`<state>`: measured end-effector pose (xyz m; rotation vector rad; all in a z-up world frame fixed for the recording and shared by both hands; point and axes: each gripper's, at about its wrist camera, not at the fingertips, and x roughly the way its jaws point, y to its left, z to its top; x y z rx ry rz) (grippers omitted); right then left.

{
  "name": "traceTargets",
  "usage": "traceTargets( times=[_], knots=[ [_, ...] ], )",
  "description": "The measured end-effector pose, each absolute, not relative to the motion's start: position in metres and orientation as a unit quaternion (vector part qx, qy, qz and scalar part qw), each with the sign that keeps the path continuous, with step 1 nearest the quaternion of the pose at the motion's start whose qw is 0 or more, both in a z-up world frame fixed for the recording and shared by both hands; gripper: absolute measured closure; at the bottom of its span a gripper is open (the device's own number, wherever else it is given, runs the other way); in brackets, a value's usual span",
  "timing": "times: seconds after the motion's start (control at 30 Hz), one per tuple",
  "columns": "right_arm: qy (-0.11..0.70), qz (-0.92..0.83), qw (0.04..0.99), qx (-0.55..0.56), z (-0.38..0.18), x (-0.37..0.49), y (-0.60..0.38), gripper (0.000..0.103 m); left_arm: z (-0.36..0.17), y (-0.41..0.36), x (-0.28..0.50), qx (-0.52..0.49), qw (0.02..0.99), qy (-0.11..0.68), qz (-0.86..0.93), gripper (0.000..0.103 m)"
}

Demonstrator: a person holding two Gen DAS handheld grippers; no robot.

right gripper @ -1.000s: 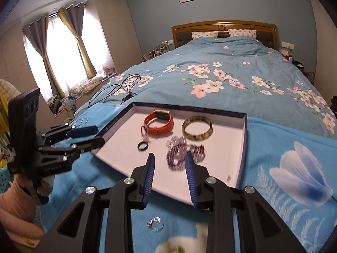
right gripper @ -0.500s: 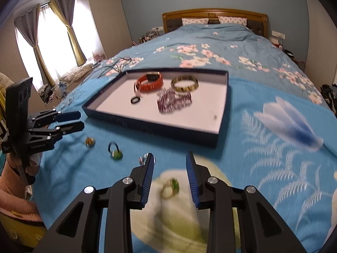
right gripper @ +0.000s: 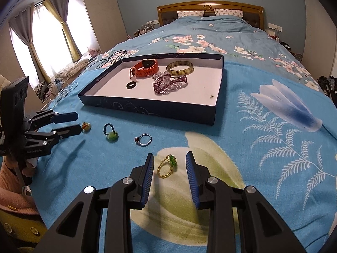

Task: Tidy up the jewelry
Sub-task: 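Withdraw both open tools from the tray toward the remaining jewelry, then grasp the gold chain with green pendant with the right tool while the left tool grasps the yellow beaded ring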

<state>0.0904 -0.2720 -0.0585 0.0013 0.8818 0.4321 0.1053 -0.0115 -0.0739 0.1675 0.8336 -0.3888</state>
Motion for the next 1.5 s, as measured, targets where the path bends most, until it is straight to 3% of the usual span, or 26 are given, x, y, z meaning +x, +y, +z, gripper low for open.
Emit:
traceTargets(
  times=[0.33, 0.53, 0.67, 0.87, 1.27, 1.5],
  knots=[
    [0.426, 0.208, 0.880, 0.006, -0.057, 0.093, -0.272, 0.074, -0.084, -0.019, 0.120, 0.069, 0.882, 0.429, -0.185, 0.064],
    [0.429, 0.206, 0.880, 0.006, -0.058, 0.093, -0.272, 0.074, -0.085, -0.023, 0.122, 0.070, 0.881, 0.430, -0.187, 0.080],
    [0.434, 0.207, 0.877, 0.000, -0.059, 0.093, -0.269, 0.074, -0.085, -0.023, 0.123, 0.068, 0.881, 0.429, -0.185, 0.084],
    [0.435, 0.202, 0.877, 0.002, -0.060, 0.092, -0.271, 0.075, -0.085, -0.022, 0.123, 0.067, 0.881, 0.429, -0.185, 0.084],
    [0.442, 0.195, 0.876, -0.001, -0.062, 0.097, -0.270, 0.096, -0.084, -0.021, 0.122, 0.063, 0.882, 0.428, -0.185, 0.084],
    [0.432, 0.195, 0.880, 0.001, -0.060, 0.096, -0.270, 0.098, -0.083, -0.019, 0.122, 0.061, 0.884, 0.425, -0.186, 0.085]
  ],
)
